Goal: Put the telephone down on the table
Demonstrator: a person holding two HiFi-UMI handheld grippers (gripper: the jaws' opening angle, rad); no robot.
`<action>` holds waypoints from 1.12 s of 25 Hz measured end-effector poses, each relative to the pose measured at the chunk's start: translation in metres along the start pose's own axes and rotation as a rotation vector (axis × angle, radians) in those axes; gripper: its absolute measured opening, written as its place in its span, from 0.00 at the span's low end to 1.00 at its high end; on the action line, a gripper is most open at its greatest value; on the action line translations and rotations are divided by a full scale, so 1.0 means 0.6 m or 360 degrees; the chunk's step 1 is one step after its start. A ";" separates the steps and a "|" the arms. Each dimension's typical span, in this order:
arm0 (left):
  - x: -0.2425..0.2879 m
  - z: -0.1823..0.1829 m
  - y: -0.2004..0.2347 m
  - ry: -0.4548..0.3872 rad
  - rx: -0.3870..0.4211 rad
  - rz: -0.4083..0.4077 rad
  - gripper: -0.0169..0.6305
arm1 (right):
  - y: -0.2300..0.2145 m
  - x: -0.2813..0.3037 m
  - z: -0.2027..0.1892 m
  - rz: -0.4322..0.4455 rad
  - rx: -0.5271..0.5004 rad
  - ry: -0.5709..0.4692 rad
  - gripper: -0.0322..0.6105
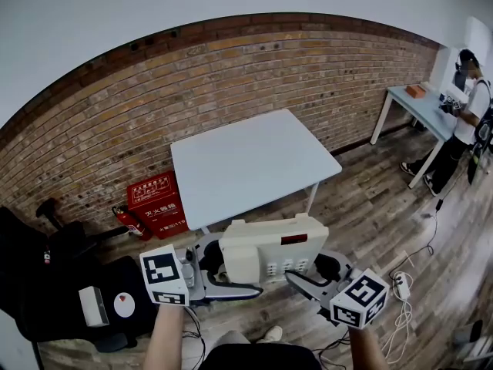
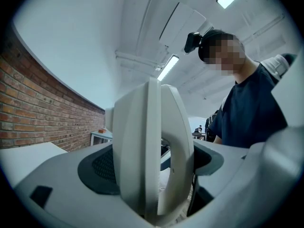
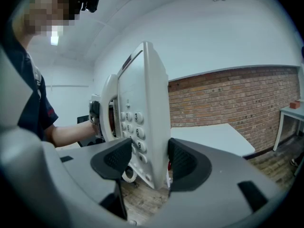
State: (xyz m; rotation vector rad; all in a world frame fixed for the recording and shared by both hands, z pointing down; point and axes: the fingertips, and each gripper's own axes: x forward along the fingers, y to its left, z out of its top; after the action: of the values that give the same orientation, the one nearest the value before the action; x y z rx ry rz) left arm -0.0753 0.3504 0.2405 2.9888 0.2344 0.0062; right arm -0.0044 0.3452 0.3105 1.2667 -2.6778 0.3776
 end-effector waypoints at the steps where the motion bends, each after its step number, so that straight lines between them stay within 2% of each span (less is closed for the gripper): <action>1: 0.005 -0.002 0.000 0.0000 -0.0001 0.0000 0.70 | -0.004 -0.004 -0.002 0.0002 0.0001 0.0001 0.44; 9: 0.033 -0.003 0.019 -0.0025 -0.0020 0.0009 0.70 | -0.036 -0.012 -0.003 0.0015 0.0005 0.0009 0.44; 19: 0.036 -0.005 0.043 0.0015 0.0002 0.0042 0.70 | -0.058 0.007 -0.001 0.0037 0.0007 0.0027 0.44; 28: 0.030 -0.008 0.110 -0.0007 -0.0019 0.0045 0.70 | -0.103 0.052 0.008 0.0037 -0.0002 0.0056 0.44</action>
State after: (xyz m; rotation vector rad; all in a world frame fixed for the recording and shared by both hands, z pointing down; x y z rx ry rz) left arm -0.0471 0.2895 0.2545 2.9795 0.1911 0.0042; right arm 0.0236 0.2830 0.3231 1.2176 -2.6653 0.3974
